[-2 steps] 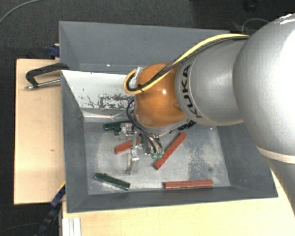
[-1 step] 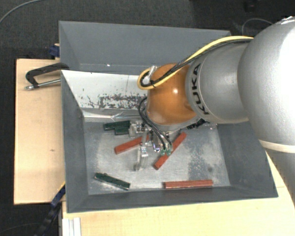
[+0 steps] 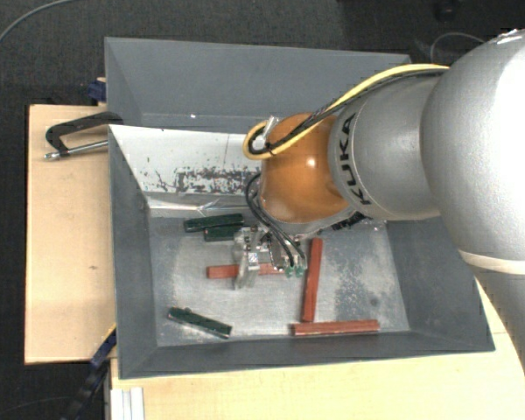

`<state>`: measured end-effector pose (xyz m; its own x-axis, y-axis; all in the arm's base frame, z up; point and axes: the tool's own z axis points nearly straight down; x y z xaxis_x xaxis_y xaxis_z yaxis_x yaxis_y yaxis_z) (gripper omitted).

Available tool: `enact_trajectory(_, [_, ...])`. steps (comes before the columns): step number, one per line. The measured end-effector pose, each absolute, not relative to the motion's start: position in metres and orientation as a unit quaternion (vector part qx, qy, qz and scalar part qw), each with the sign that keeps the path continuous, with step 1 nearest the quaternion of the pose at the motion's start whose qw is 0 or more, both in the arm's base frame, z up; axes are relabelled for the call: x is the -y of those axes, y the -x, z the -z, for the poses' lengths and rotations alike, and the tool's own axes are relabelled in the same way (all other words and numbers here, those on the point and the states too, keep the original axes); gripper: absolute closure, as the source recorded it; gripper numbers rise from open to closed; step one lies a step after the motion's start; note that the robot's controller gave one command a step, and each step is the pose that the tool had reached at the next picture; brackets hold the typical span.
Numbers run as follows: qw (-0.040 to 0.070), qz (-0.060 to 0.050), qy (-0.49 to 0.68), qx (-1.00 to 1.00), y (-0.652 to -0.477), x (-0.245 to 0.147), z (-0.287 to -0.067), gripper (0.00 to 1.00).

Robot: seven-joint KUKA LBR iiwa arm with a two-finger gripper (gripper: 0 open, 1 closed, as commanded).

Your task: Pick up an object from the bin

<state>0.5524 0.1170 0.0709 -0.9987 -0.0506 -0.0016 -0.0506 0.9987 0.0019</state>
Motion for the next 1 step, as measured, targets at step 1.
enact_trajectory(1, [0.007, -0.002, 0.018, -1.0, -0.5463, -0.1268, -0.2226, 1.0])
